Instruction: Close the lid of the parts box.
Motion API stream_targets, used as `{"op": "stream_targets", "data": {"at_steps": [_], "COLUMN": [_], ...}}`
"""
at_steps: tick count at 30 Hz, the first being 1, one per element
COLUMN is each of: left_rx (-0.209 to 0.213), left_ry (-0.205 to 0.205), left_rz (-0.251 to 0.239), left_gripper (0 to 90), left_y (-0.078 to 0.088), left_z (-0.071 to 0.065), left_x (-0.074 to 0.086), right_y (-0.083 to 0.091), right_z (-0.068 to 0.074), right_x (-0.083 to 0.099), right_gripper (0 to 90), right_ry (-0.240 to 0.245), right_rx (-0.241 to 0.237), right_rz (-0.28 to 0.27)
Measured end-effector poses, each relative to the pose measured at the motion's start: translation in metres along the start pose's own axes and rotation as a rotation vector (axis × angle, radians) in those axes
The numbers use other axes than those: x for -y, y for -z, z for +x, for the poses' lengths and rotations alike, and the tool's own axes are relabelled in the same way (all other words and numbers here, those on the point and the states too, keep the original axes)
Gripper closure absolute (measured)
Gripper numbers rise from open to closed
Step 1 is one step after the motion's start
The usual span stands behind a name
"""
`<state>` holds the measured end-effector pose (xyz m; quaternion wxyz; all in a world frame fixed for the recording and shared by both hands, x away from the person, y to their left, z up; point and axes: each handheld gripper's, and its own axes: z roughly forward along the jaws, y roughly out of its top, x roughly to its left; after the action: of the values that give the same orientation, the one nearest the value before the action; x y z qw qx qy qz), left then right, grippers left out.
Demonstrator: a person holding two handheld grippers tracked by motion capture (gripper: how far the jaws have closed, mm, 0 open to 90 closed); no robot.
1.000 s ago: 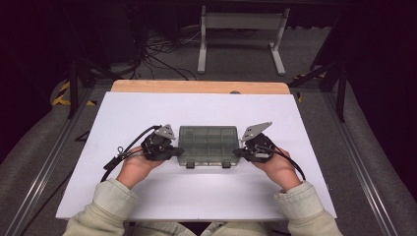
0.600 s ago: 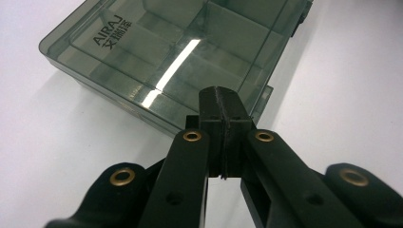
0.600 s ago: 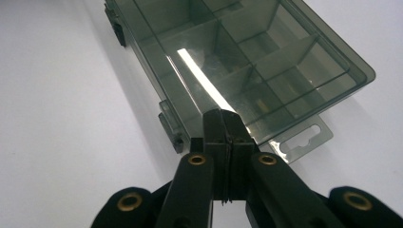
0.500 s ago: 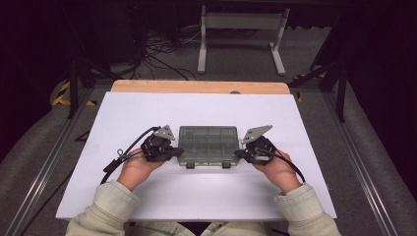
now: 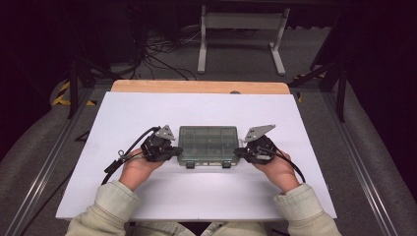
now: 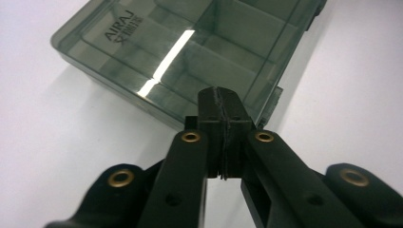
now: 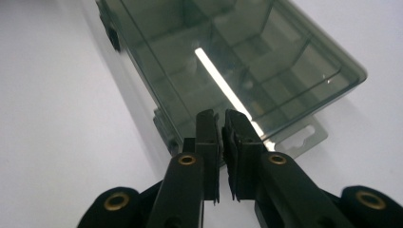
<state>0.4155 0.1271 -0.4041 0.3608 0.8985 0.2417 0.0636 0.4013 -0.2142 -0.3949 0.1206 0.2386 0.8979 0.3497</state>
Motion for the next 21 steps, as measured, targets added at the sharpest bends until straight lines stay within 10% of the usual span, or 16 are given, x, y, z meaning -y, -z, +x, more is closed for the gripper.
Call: {"op": "stream_targets", "data": {"at_steps": [16,21], "left_rx": [-0.043,-0.061], "left_ry": [0.011,0.039], "left_rz": [-0.297,-0.389], "left_gripper": [16.8,11.5], "left_y": [0.048,0.065], "left_z": [-0.010,-0.016], "left_x": [0.007,0.019], "right_y": [0.036,0.047], "right_z": [0.010,0.017], "right_x": [-0.003,0.003], "right_gripper": [33.2,23.0], "right_ry": [-0.004,-0.005], "right_rx": [0.093,0.098], "right_rz": [-0.253,-0.329]}}
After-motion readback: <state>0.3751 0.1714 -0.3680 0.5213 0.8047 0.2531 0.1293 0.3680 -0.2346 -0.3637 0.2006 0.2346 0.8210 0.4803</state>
